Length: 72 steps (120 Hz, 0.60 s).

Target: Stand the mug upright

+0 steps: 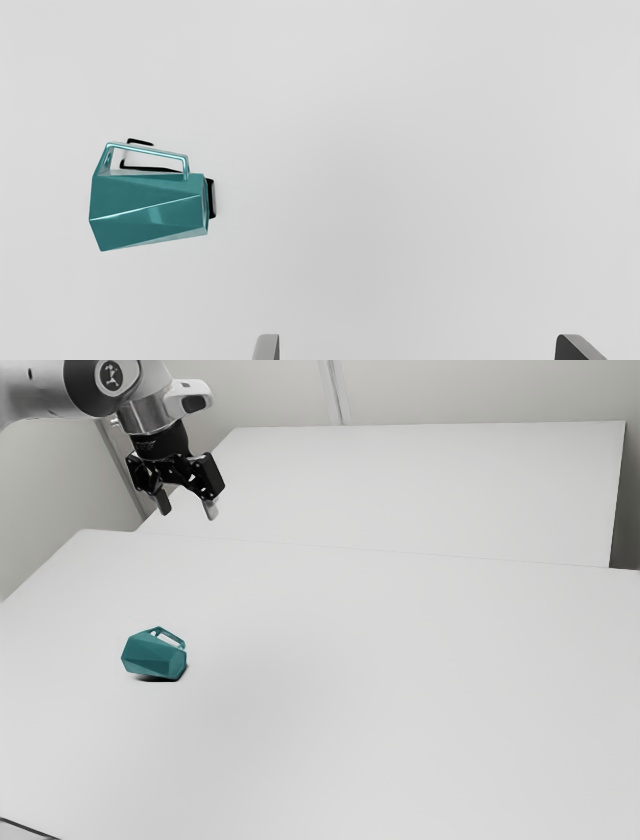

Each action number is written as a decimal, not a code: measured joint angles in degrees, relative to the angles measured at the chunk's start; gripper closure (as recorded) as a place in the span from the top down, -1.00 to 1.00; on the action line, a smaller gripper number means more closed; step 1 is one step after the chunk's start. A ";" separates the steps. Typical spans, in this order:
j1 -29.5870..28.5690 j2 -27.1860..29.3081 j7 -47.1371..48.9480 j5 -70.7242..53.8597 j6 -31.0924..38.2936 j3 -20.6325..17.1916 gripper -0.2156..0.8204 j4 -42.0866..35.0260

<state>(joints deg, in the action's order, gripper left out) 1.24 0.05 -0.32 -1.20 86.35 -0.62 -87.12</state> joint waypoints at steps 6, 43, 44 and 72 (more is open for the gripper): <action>0.07 0.00 -0.01 -0.05 0.00 0.01 0.58 0.00; 3.47 0.65 -0.21 0.18 -0.69 3.10 0.58 -0.20; 3.48 0.67 -0.24 0.19 -0.72 3.12 0.58 -0.21; -1.15 2.20 -2.69 1.66 0.01 3.28 0.58 -3.04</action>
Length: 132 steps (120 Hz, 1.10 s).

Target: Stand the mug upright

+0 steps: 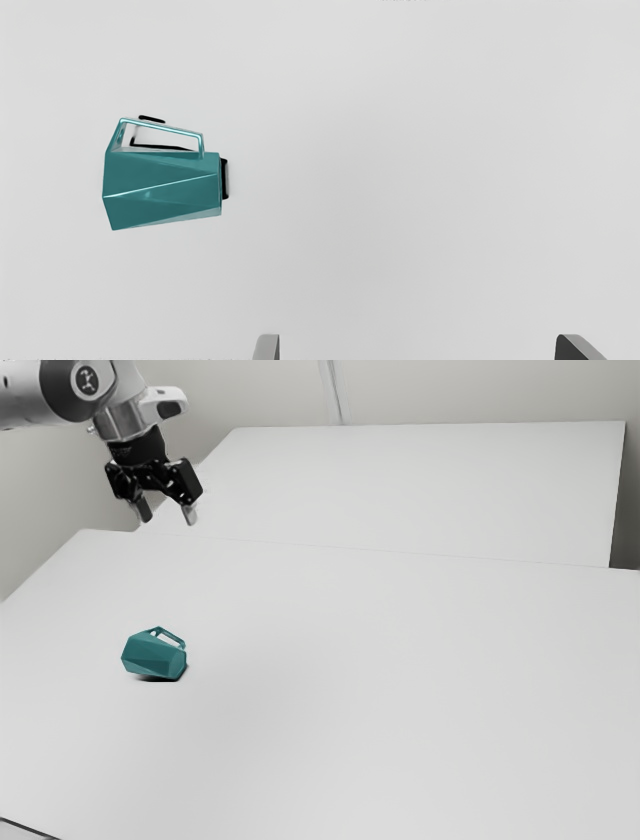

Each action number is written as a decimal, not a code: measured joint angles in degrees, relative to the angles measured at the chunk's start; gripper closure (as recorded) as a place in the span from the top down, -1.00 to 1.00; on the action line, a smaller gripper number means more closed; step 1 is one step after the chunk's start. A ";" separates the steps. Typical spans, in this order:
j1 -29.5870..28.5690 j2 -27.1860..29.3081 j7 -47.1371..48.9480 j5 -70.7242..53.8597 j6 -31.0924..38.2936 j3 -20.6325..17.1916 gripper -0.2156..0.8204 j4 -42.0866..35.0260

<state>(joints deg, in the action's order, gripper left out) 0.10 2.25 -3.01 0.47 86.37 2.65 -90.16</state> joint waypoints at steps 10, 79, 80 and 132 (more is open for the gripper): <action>-5.36 0.24 -1.48 0.79 1.16 -0.01 0.58 -0.93; -30.86 6.08 -27.63 24.64 19.13 0.12 0.58 -25.75; -31.05 6.14 -28.09 24.90 19.29 0.13 0.58 -26.03; -39.89 3.96 -54.88 40.93 24.45 0.45 0.58 -34.13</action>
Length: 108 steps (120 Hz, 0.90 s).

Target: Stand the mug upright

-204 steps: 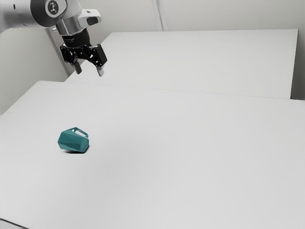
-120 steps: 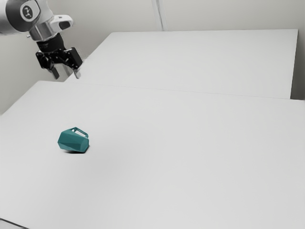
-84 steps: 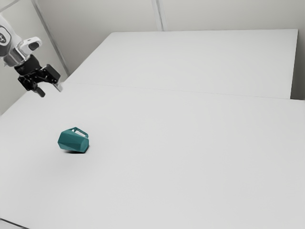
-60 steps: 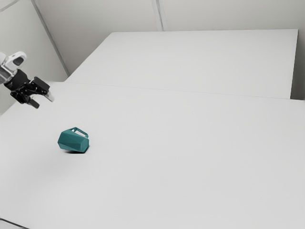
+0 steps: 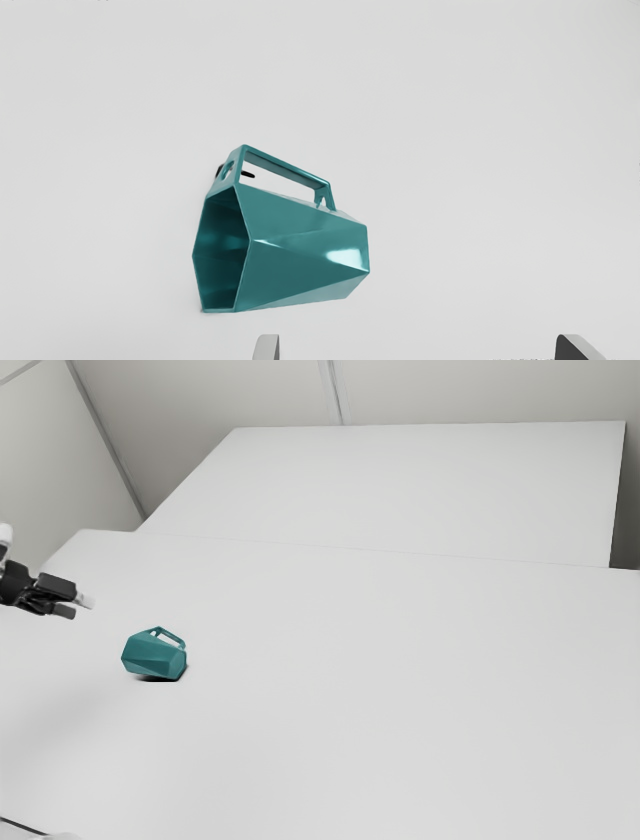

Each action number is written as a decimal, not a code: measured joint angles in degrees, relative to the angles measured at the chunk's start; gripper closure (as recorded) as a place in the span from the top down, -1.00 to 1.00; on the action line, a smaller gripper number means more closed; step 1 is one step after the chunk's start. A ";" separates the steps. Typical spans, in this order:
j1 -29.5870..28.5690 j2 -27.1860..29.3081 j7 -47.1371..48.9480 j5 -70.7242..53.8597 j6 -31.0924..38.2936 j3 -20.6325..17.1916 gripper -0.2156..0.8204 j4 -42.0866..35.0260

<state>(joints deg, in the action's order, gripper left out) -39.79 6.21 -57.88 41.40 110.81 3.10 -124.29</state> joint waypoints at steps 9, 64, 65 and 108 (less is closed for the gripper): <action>-0.54 -0.99 -4.98 2.62 0.09 0.76 0.58 -1.12; -3.66 -7.07 -17.11 8.42 -5.36 1.96 0.58 -2.30; -3.68 -7.19 -17.11 8.42 -5.43 1.95 0.58 -2.26; -3.99 -13.41 -15.63 7.92 -7.98 2.00 0.58 3.17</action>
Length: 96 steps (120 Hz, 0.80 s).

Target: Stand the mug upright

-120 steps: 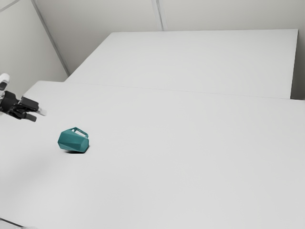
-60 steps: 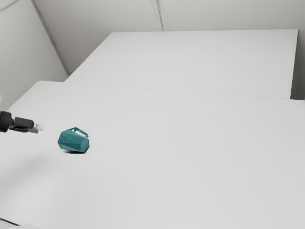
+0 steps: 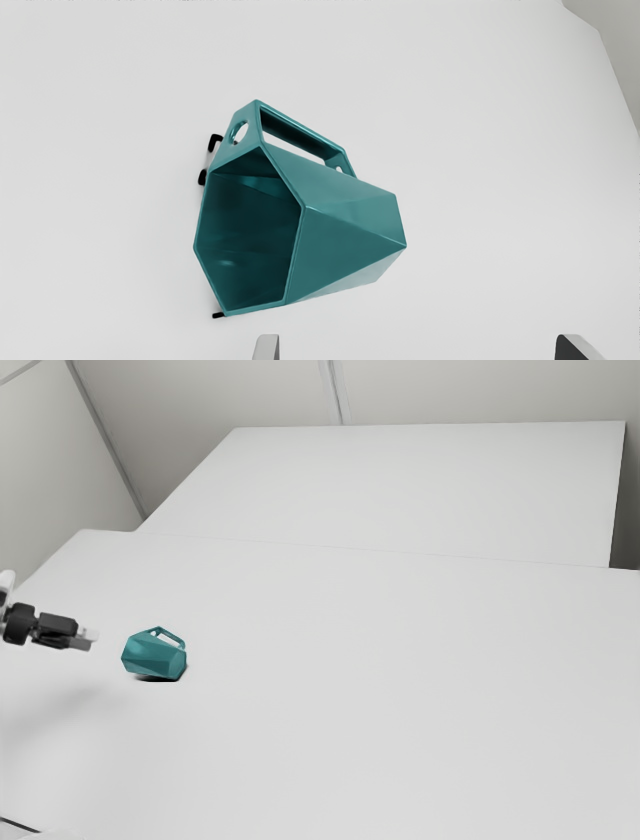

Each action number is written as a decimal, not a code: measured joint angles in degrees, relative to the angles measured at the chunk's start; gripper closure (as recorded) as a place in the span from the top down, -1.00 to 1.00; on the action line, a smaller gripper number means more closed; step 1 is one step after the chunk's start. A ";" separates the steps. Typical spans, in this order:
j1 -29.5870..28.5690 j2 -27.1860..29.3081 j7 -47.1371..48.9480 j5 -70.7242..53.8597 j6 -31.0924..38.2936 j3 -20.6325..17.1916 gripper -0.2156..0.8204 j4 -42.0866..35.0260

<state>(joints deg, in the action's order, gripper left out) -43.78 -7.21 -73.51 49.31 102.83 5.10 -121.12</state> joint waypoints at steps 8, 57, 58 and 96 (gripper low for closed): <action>0.01 -1.25 1.00 -0.32 -0.72 0.00 0.58 1.20; 0.09 -10.44 5.23 -0.88 -2.45 0.00 0.58 10.49; 0.09 -10.59 5.29 -0.87 -2.47 0.00 0.58 10.62; 0.33 -13.44 7.08 -0.74 -2.28 -0.48 0.58 11.84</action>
<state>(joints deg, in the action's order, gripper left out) -43.45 -20.65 -66.43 48.57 100.56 4.62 -109.27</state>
